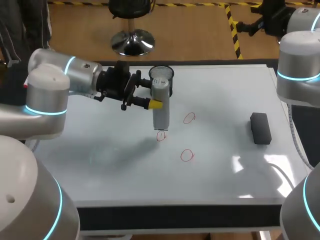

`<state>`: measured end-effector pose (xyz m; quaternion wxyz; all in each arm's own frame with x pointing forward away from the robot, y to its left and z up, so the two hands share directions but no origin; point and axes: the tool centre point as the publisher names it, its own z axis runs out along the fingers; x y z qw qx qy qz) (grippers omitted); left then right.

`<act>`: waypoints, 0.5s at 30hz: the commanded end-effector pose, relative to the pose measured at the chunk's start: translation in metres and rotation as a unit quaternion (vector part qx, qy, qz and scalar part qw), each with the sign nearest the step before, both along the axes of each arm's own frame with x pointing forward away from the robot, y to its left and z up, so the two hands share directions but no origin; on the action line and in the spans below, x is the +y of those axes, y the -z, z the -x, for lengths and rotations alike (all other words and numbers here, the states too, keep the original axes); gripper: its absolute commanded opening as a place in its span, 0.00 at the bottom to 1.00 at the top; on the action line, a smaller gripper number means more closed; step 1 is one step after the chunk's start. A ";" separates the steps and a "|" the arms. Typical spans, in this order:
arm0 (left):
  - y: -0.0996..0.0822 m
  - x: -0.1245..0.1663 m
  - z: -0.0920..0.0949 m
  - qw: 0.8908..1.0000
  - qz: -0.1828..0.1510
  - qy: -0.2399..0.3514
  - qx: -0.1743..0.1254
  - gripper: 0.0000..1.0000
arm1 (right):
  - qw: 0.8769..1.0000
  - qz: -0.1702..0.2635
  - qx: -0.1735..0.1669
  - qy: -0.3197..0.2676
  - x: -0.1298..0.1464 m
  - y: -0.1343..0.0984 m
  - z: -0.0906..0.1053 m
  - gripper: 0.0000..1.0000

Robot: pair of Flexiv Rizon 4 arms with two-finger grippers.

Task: Pick up the inspection probe, press it on each red-marked spot on the whiteboard one by one, put down the probe, pick up the eraser, and wipe off all the red marks.

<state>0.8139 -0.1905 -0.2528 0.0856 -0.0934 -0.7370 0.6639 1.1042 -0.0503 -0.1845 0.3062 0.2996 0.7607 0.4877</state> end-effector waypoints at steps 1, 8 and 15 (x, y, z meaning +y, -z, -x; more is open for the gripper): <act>0.009 -0.001 -0.002 1.000 0.007 0.004 0.003 0.00 | 1.000 0.000 0.000 0.000 0.000 0.000 0.000 1.00; 0.021 -0.002 0.000 1.000 0.008 0.007 0.013 0.00 | 1.000 0.000 0.000 0.000 0.000 0.000 0.000 1.00; 0.029 0.003 -0.001 1.000 0.010 0.006 0.019 0.00 | 1.000 0.000 0.000 0.000 0.000 0.000 0.000 1.00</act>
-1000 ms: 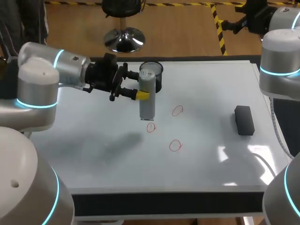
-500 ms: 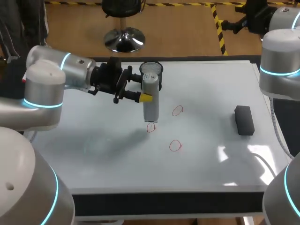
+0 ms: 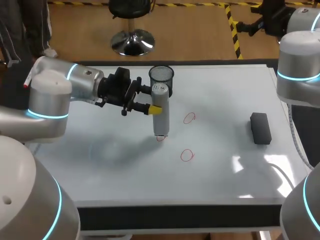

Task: Pick up the inspection probe, press it on each red-marked spot on the whiteboard one by one, put down the probe, pick up the eraser, and wipe off all the red marks.

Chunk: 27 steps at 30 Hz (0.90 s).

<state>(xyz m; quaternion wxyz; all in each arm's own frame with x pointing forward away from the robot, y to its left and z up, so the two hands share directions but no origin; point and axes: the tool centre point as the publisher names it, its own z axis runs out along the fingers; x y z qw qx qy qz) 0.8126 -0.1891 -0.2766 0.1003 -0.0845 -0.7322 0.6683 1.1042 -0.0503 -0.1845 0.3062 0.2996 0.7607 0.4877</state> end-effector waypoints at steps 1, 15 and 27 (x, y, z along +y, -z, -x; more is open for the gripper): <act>0.006 0.002 -0.002 1.000 0.005 0.003 0.002 0.00 | 1.000 0.000 0.000 0.000 0.000 0.000 0.000 1.00; 0.021 0.014 0.001 1.000 0.004 -0.004 0.012 0.00 | 1.000 0.000 0.000 0.000 0.000 0.000 0.000 1.00; 0.030 0.013 0.000 1.000 0.007 -0.009 0.014 0.00 | 1.000 0.000 0.000 0.000 0.000 0.000 0.000 1.00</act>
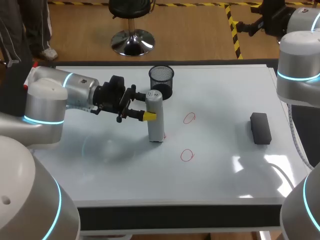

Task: Pick up the inspection probe, press it on each red-marked spot on the whiteboard one by one, put down the probe, pick up the eraser, and wipe off all the red marks.

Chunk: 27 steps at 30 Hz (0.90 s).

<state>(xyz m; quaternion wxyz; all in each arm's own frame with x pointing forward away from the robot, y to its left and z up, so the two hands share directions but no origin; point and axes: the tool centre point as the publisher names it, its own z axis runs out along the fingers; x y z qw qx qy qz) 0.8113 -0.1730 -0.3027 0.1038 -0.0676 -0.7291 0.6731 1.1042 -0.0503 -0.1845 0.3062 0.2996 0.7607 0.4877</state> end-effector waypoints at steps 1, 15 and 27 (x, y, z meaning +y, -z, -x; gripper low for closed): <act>0.004 -0.004 -0.001 1.000 0.003 0.001 -0.001 0.00 | 1.000 0.000 0.000 0.000 0.000 0.000 0.000 1.00; 0.007 -0.006 0.000 1.000 -0.018 0.002 0.000 0.00 | 1.000 0.000 0.000 0.000 0.000 0.000 0.000 1.00; 0.012 -0.007 0.002 0.999 -0.034 0.000 0.001 0.00 | 1.000 0.000 0.000 0.000 0.000 0.000 0.000 1.00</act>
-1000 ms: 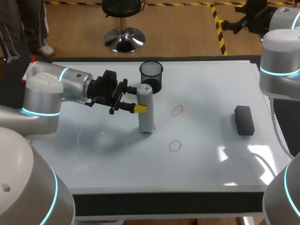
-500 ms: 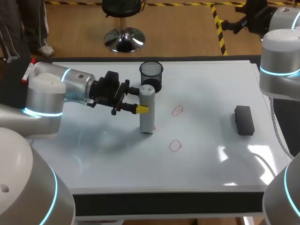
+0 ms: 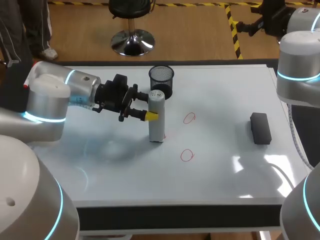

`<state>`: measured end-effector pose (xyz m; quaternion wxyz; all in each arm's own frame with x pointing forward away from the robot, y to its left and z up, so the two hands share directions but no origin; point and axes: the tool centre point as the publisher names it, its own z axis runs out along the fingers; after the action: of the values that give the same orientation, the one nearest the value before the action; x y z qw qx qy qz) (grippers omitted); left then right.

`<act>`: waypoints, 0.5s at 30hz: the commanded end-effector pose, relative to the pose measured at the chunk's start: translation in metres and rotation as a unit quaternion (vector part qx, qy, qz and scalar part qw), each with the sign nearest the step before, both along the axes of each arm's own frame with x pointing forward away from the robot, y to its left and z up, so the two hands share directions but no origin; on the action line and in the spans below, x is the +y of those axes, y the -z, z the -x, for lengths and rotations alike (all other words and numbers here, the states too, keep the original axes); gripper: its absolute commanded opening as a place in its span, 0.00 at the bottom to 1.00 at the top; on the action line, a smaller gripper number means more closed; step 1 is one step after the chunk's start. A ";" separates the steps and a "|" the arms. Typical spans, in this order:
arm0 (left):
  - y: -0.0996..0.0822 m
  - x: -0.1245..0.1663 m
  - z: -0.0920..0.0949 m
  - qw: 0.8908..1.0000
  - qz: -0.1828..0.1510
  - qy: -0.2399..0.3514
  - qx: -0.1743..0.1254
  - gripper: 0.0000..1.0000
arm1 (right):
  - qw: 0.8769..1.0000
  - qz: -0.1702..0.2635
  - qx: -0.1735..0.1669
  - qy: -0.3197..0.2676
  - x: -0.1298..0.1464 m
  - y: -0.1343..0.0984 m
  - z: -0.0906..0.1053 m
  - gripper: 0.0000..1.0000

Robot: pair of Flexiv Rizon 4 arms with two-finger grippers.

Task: Pick up the inspection probe, press it on each red-marked spot on the whiteboard one by one, put down the probe, pick up the eraser, and wipe off all the red marks.

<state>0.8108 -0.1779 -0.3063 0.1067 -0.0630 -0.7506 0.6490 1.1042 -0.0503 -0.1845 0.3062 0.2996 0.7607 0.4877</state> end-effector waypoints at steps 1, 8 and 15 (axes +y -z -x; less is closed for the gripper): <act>0.009 -0.002 0.002 1.000 -0.001 0.001 0.000 0.00 | 1.000 0.000 0.000 0.000 0.000 0.000 0.000 1.00; 0.010 -0.004 0.002 1.000 -0.003 0.003 0.000 0.00 | 1.000 0.000 0.000 0.000 0.000 0.000 0.000 1.00; 0.011 -0.003 0.003 1.000 -0.005 0.011 0.004 0.00 | 1.000 0.000 0.000 0.000 0.000 0.000 0.000 1.00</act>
<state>0.8067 -0.1808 -0.3068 0.1131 -0.0663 -0.7524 0.6455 1.1042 -0.0503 -0.1845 0.3061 0.2995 0.7607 0.4877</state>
